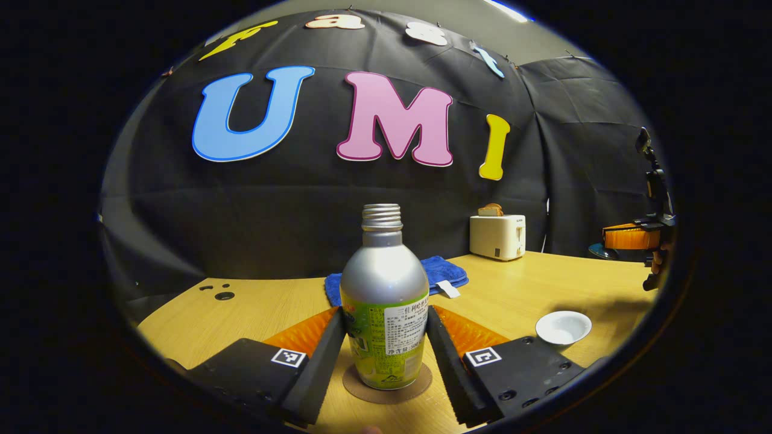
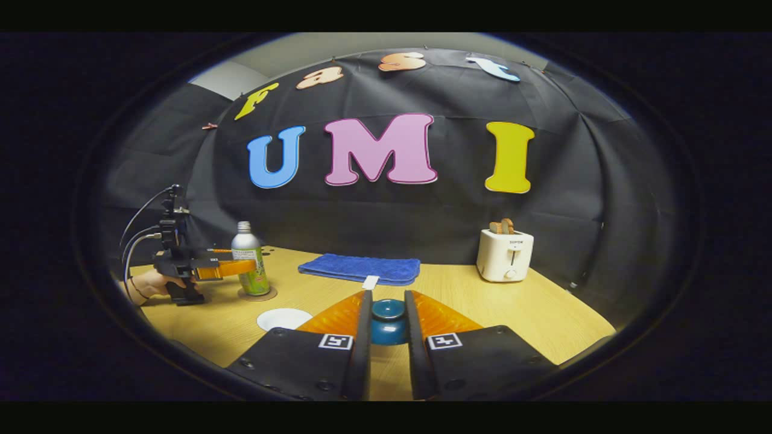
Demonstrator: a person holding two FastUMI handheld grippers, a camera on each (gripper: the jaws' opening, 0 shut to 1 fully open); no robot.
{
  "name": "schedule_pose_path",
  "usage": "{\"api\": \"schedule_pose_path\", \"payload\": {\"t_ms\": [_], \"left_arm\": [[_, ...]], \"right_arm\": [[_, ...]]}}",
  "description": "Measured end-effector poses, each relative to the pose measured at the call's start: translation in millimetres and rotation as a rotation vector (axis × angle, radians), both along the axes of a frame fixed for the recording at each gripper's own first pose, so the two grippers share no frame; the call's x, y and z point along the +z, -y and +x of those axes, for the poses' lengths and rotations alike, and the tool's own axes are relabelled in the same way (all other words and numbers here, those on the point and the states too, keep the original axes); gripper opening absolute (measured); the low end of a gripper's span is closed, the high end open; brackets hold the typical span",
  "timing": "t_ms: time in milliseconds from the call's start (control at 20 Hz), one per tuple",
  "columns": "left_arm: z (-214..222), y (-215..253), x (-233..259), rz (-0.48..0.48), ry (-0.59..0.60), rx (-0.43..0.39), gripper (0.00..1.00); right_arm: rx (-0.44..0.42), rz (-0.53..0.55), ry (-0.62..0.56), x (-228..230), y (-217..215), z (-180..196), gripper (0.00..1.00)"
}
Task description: Open the teacup lid with one hand, grasp the water bottle and pour water into the teacup with the other hand; after pouring, place the water bottle on the coaster and then close the teacup lid.
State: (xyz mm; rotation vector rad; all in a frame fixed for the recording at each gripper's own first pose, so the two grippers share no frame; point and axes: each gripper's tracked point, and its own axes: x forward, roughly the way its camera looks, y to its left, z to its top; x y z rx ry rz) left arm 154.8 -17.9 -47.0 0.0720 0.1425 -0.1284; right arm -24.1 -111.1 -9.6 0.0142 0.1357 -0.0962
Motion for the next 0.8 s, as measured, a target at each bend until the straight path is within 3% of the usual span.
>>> {"api": "schedule_pose_path", "payload": {"t_ms": [350,500,800], "left_arm": [[-2,1,-4,-0.002,-0.025,0.002,0.85],[-10,-2,3,0.002,-0.018,0.014,0.93],[-52,-12,8,-0.046,-0.012,0.044,0.93]], "right_arm": [[0.007,0.009,0.001,0,-2,0,0.30],[0.022,0.015,0.000,-2,-8,2,0.30],[0.142,0.080,-0.001,-8,-62,11,0.26]]}}
